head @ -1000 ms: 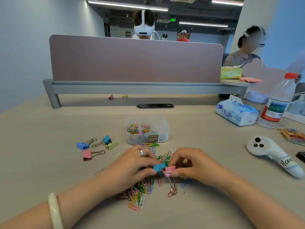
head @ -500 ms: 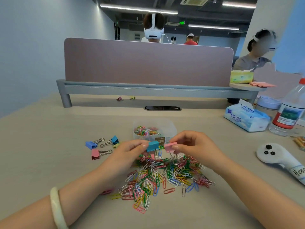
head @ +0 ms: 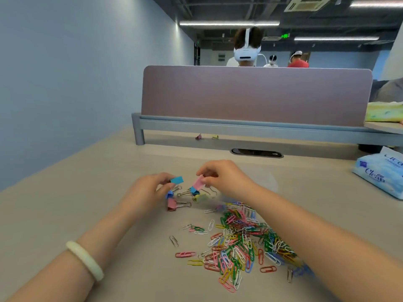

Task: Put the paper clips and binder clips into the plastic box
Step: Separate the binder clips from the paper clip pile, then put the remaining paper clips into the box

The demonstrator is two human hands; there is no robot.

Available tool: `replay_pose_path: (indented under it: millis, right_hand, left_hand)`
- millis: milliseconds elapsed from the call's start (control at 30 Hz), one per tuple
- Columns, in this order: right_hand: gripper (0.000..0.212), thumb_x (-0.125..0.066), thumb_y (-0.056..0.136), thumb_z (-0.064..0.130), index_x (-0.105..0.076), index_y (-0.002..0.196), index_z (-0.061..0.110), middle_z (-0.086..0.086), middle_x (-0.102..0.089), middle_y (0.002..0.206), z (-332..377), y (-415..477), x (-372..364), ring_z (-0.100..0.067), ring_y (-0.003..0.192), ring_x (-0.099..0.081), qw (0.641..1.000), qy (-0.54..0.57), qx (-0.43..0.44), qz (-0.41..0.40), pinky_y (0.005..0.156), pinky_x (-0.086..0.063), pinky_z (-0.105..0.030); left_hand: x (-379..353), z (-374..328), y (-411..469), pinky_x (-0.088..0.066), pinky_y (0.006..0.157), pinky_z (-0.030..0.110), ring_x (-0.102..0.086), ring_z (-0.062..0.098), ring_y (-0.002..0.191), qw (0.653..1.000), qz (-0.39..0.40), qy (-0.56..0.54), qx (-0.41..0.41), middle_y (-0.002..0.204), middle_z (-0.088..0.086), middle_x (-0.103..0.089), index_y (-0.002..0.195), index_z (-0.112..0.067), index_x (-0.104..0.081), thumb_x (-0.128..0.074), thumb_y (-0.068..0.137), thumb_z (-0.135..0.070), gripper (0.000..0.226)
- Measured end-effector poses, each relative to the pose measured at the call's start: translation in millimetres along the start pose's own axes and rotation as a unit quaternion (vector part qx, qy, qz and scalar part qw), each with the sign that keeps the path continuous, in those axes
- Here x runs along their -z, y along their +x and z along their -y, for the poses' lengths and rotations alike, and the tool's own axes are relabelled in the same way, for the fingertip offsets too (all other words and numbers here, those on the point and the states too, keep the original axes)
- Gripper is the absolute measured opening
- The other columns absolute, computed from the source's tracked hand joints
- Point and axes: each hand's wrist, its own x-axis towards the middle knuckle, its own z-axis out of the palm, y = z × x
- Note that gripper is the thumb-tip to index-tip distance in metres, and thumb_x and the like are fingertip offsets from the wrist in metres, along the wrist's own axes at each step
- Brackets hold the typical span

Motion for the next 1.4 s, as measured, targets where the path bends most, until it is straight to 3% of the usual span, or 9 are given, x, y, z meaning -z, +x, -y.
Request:
replay_pose_path:
  millis: [333,433,567,667,767,933,1100,1267,1400]
  right_hand:
    - [0.038,-0.057,0.088,0.022,-0.054,0.125,0.015,-0.008,-0.059,0.122,-13,44,-40,-0.027,0.112,-0.052,0.957,-0.276,0.05,0.08,0.092,-0.041,-0.038]
    - [0.031,-0.051,0.092,0.022,-0.057,0.121,0.014,-0.006,-0.059,0.12,-12,29,-22,-0.023,0.11,-0.053,0.98,-0.187,0.06,0.03,0.095,-0.041,-0.035]
    - [0.023,-0.05,0.092,0.021,-0.067,0.106,0.016,0.001,-0.065,0.105,-21,-18,21,-0.012,0.098,-0.058,0.993,-0.101,0.065,0.0,0.086,-0.041,-0.02]
    - [0.021,-0.049,0.092,0.025,-0.069,0.099,0.021,0.01,-0.065,0.099,-44,-65,50,-0.003,0.092,-0.058,0.996,-0.087,0.02,-0.011,0.083,-0.043,-0.016]
    - [0.018,-0.048,0.091,0.03,-0.066,0.091,0.032,0.017,-0.063,0.095,-71,-104,64,0.005,0.091,-0.056,0.995,-0.084,-0.036,-0.03,0.081,-0.042,-0.016]
    - [0.055,-0.031,0.085,0.064,-0.059,0.113,0.026,0.009,-0.054,0.116,-107,-140,68,-0.008,0.113,-0.047,0.98,-0.132,-0.119,-0.087,0.103,-0.034,-0.027]
    - [0.116,0.005,0.052,0.092,-0.027,0.142,0.025,0.012,-0.026,0.147,-107,-150,44,-0.007,0.141,-0.014,0.977,-0.143,-0.153,0.042,0.11,-0.003,-0.017]
    - [0.058,-0.025,0.092,0.05,-0.018,0.144,0.024,0.014,-0.019,0.152,-78,-138,31,0.009,0.134,-0.012,0.985,-0.059,-0.131,0.1,0.105,-0.001,-0.005]
    - [0.081,-0.037,0.073,0.077,-0.025,0.141,0.034,0.018,-0.028,0.147,-78,-140,52,0.004,0.133,-0.024,0.985,0.03,-0.158,0.067,0.115,-0.017,-0.022]
  left_hand:
    - [-19,22,3,-0.028,0.108,0.027,-0.041,0.017,0.127,0.992,0.056,0.099,-0.051,0.135,0.002,-0.052,0.123,-0.018,-0.055,-0.052,0.089,-0.026,0.035]
    - [-11,8,-8,-0.024,0.108,0.02,-0.038,0.009,0.127,0.998,0.016,0.008,-0.065,0.135,-0.005,-0.05,0.123,-0.024,-0.054,-0.053,0.087,-0.035,0.037]
    - [-9,-16,-40,-0.011,0.106,0.003,-0.015,-0.01,0.133,0.97,0.195,-0.046,-0.141,0.145,-0.021,-0.026,0.133,-0.038,-0.036,-0.037,0.065,-0.08,0.08]
    - [-20,-22,-62,0.007,0.111,0.014,0.016,-0.008,0.136,0.939,0.3,0.064,-0.157,0.15,-0.024,0.013,0.14,-0.043,0.001,-0.039,0.065,-0.079,0.092]
    - [-36,-32,-65,0.011,0.113,0.023,0.025,-0.001,0.135,0.933,0.297,0.114,-0.169,0.15,-0.014,0.026,0.14,-0.037,0.014,-0.039,0.067,-0.079,0.099]
    - [-61,-60,-48,0.009,0.113,0.023,0.024,0.004,0.137,0.94,0.276,0.107,-0.171,0.151,-0.01,0.024,0.14,-0.033,0.016,-0.036,0.068,-0.079,0.1]
    - [-78,-76,-30,0.009,0.113,0.024,0.018,0.004,0.139,0.937,0.273,0.097,-0.195,0.153,-0.011,0.014,0.142,-0.032,0.009,-0.038,0.063,-0.081,0.103]
    - [-83,-82,-24,-0.003,0.115,0.019,-0.001,-0.007,0.136,0.927,0.285,-0.004,-0.245,0.15,-0.021,-0.002,0.143,-0.034,-0.003,-0.053,0.071,-0.068,0.094]
    - [-74,-71,-18,-0.017,0.112,0.017,-0.016,-0.009,0.132,0.939,0.244,-0.083,-0.226,0.141,-0.026,-0.021,0.14,-0.04,-0.014,-0.06,0.061,-0.071,0.097]
